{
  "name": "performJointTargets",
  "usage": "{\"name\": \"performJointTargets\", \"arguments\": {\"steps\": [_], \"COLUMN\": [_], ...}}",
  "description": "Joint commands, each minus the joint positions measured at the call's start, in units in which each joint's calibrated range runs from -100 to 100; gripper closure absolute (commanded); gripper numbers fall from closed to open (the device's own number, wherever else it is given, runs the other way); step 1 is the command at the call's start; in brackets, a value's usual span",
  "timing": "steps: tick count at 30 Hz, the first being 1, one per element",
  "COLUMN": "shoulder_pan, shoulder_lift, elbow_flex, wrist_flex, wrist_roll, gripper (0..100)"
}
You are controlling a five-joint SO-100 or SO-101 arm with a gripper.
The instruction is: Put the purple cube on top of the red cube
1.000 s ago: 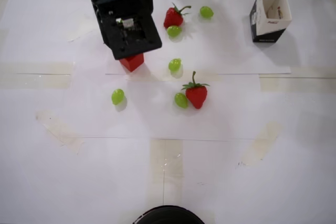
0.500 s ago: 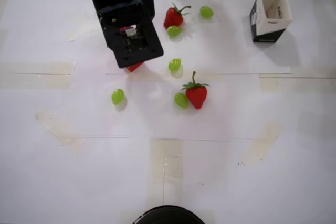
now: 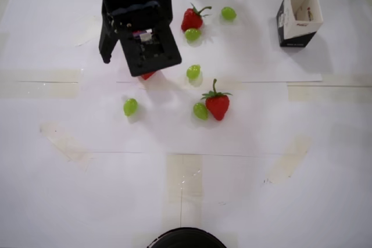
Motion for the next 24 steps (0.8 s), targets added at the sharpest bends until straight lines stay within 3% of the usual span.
{"name": "performJointTargets", "arguments": {"steps": [1,16,24], "shoulder_pan": [-0.8,-2.7,-5.6], "shoulder_lift": [-0.9,-2.4,-18.8], "elbow_flex": [-4.4,-11.9,-9.9], "wrist_flex": [3.0,10.5,15.7], "wrist_roll": [-2.0,-4.4,-8.2], "gripper": [60,59,62]}}
